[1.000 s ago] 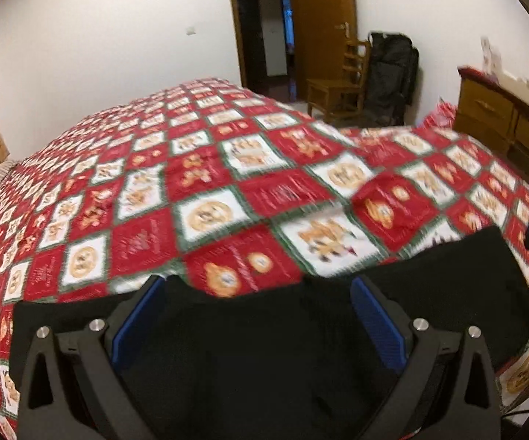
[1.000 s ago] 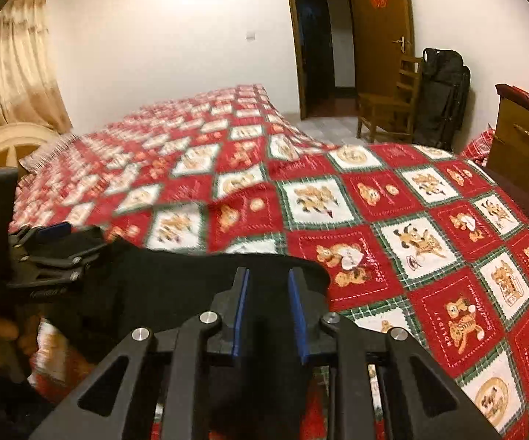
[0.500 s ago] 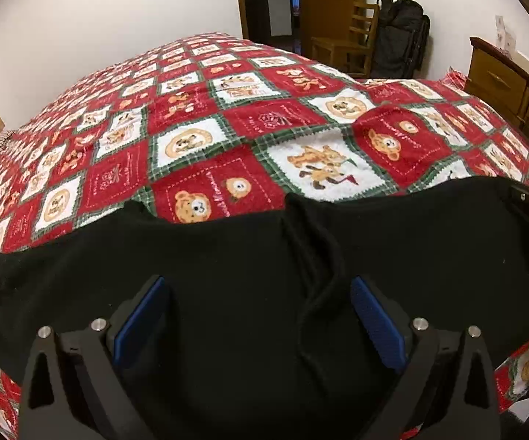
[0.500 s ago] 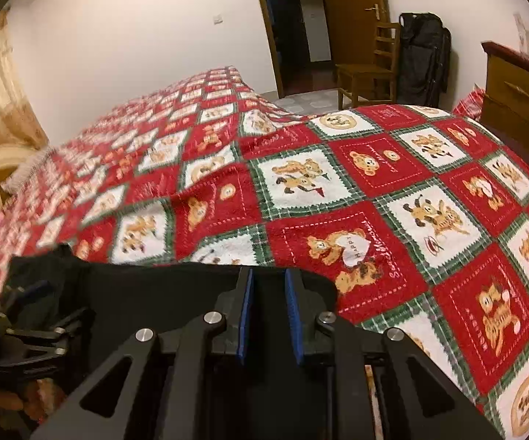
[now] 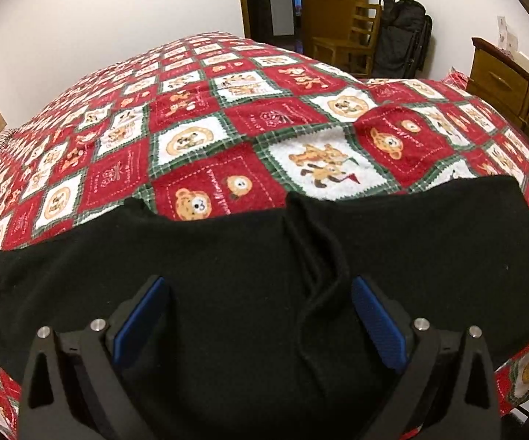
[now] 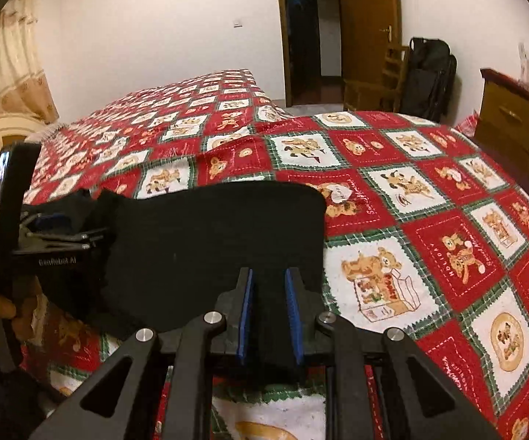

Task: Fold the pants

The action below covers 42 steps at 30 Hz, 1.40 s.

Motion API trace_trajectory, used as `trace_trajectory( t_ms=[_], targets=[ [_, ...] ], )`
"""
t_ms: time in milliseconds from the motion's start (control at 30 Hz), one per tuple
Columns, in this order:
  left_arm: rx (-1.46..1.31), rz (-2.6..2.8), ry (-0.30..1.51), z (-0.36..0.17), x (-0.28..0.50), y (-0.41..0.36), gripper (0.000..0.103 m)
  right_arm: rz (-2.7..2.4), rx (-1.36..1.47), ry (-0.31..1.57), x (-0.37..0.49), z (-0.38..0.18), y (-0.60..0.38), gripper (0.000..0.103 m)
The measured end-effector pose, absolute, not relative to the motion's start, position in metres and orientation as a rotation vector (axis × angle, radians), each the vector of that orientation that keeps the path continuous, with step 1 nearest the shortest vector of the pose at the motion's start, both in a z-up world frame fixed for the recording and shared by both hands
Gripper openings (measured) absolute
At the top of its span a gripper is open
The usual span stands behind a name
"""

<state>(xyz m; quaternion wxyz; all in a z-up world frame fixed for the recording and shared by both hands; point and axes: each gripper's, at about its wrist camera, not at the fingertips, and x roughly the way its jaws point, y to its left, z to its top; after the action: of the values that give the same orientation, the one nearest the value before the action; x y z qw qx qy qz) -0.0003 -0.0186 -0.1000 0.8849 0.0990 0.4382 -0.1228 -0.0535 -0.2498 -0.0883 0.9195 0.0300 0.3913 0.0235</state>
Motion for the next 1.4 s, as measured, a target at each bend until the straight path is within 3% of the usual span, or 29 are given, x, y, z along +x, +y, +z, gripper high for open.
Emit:
trace_trajectory(
  t_ms=[567,733,967,1267,1400],
  targets=[
    [0.234,-0.229,0.89,-0.102,-0.004,-0.022,0.103,0.036,0.096,0.824,-0.072,-0.078,-0.255,0.019],
    [0.253,-0.216,0.877,-0.102,-0.007,-0.025,0.103,-0.017,0.077,0.787,-0.029,-0.064,-0.264,0.019],
    [0.254,-0.217,0.882,-0.102,-0.005,-0.025,0.103,-0.021,0.089,0.883,0.021,-0.091,-0.263,0.019],
    [0.262,-0.214,0.879,-0.101,-0.005,-0.026,0.103,-0.052,0.111,0.857,0.02,-0.088,-0.262,0.019],
    [0.264,-0.216,0.879,-0.101,-0.005,-0.027,0.103,-0.037,0.045,0.753,0.001,-0.066,-0.243,0.019]
  ],
)
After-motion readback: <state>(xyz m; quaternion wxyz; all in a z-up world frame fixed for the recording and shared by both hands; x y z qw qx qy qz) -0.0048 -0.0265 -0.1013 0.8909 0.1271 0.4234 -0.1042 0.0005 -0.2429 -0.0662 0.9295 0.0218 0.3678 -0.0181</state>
